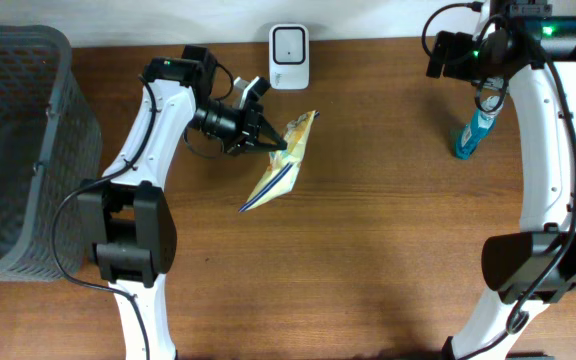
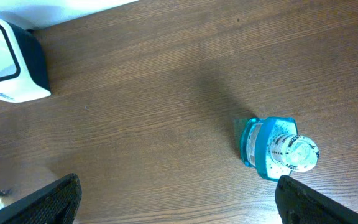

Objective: Scan the item barcode
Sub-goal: 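Move the yellow bag with the left gripper toward table center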

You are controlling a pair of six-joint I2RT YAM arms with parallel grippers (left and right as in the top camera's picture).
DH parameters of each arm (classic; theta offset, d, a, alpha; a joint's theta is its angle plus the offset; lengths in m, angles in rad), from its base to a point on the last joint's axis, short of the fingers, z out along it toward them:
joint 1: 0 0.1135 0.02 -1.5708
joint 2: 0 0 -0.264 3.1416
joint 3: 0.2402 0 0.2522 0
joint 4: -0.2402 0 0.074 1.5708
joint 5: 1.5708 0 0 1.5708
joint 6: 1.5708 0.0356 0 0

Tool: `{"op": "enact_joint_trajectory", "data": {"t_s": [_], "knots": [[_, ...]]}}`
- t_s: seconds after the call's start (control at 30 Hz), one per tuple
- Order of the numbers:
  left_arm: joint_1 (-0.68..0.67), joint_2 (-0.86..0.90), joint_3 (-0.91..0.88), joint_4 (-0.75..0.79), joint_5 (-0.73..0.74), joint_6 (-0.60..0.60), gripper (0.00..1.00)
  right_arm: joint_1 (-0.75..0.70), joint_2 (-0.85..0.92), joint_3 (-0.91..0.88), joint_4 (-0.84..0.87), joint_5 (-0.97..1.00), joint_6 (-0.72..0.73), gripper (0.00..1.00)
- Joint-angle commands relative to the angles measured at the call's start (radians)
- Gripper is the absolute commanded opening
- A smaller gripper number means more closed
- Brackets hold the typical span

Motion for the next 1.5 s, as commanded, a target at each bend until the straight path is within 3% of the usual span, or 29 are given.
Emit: {"op": "enact_joint_trajectory", "data": {"t_s": [0.0, 0.07, 0.17, 0.23, 0.37, 0.47, 0.57, 0.73, 0.87, 1.07, 1.1, 1.13, 1.27, 1.47], "knots": [[0.025, 0.01, -0.073, 0.077, -0.077, -0.098, 0.0, 0.004, 0.007, -0.009, -0.001, 0.012, 0.0, 0.99], [0.042, 0.01, -0.121, 0.13, -0.076, -0.173, 0.0, 0.004, 0.007, -0.009, -0.001, 0.012, 0.0, 0.99], [0.038, 0.01, -0.152, 0.135, -0.066, -0.185, 0.0, 0.004, 0.007, -0.009, -0.001, 0.012, 0.0, 0.99], [0.037, 0.01, -0.152, 0.155, -0.161, -0.186, 0.0, 0.004, 0.007, -0.009, -0.001, 0.012, 0.0, 0.99], [0.047, 0.01, -0.152, 0.193, -0.684, -0.352, 0.0, 0.004, 0.007, -0.009, -0.001, 0.012, 0.0, 0.99], [0.051, 0.01, -0.152, 0.203, -0.941, -0.427, 0.0, 0.004, 0.007, -0.009, -0.001, 0.012, 0.0, 0.99], [0.051, 0.009, -0.151, 0.202, -0.89, -0.424, 0.0, 0.004, 0.007, -0.009, -0.001, 0.012, 0.0, 0.99], [0.019, 0.009, -0.146, 0.179, -0.56, -0.276, 0.0, 0.004, 0.007, -0.009, -0.001, 0.012, 0.0, 0.99], [-0.099, 0.009, -0.146, 0.134, -0.422, -0.169, 0.0, 0.004, 0.007, -0.009, -0.001, 0.012, 0.0, 0.98], [-0.221, 0.009, -0.117, 0.135, -0.479, -0.122, 0.01, 0.004, 0.007, -0.009, -0.001, 0.012, 0.0, 0.99], [-0.227, 0.009, -0.108, 0.135, -0.551, -0.122, 0.31, 0.004, 0.007, -0.009, -0.001, 0.012, 0.0, 0.99], [-0.233, 0.009, -0.104, 0.13, -0.652, -0.122, 0.99, 0.004, 0.007, -0.009, -0.001, 0.012, 0.0, 0.99], [-0.233, 0.01, -0.105, 0.08, -0.748, -0.116, 0.99, 0.004, 0.007, -0.009, -0.001, 0.012, 0.0, 0.99], [-0.293, 0.01, -0.124, 0.012, -0.755, -0.065, 0.99, 0.004, 0.007, -0.009, -0.001, 0.012, 0.0, 0.99]]}}
